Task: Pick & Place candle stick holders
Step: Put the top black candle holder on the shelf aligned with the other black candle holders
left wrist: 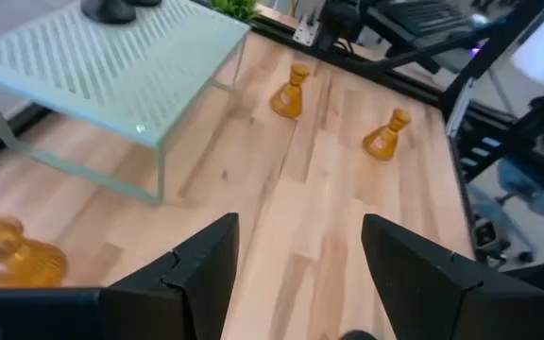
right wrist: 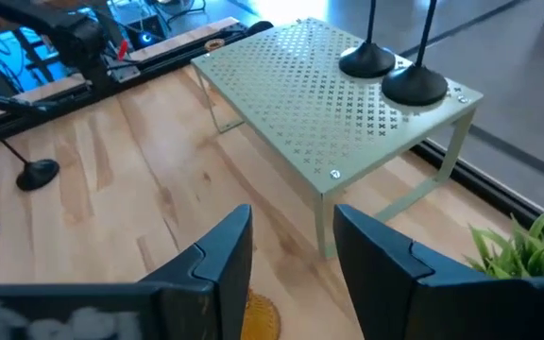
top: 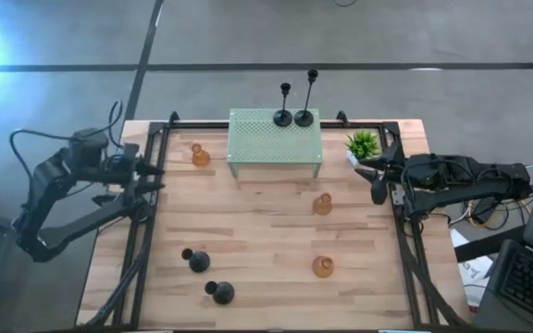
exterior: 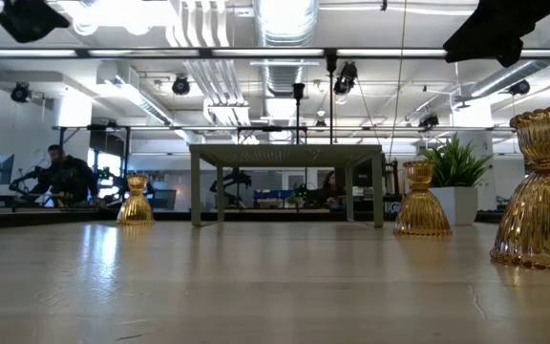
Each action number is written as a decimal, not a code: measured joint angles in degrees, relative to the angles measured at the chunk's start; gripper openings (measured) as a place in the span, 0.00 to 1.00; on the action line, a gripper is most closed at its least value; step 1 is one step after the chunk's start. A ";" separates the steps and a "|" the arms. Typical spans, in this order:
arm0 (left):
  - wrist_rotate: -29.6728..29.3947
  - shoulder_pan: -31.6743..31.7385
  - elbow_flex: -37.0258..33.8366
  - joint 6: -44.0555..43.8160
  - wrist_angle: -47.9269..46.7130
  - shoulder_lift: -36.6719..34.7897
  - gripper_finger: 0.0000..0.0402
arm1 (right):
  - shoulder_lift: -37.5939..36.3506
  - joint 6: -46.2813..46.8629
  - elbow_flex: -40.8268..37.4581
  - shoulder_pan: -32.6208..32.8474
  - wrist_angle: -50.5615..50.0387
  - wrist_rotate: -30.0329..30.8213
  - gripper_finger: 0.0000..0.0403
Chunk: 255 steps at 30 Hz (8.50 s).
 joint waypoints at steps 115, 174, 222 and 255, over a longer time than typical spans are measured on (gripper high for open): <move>-37.05 -78.73 -16.72 -34.12 16.55 16.32 0.00 | 0.00 0.06 -0.04 0.00 0.04 0.17 0.23; -31.53 -78.71 -26.40 -9.84 40.38 25.50 0.47 | -0.02 0.06 -0.04 0.00 0.04 0.17 0.18; -50.55 -73.13 -20.58 -22.44 50.59 22.81 0.04 | 0.00 0.07 -0.04 -0.01 0.02 0.17 0.22; -48.88 -36.73 2.41 -10.95 58.24 39.32 0.04 | -0.02 0.06 -0.04 0.00 0.02 0.17 0.18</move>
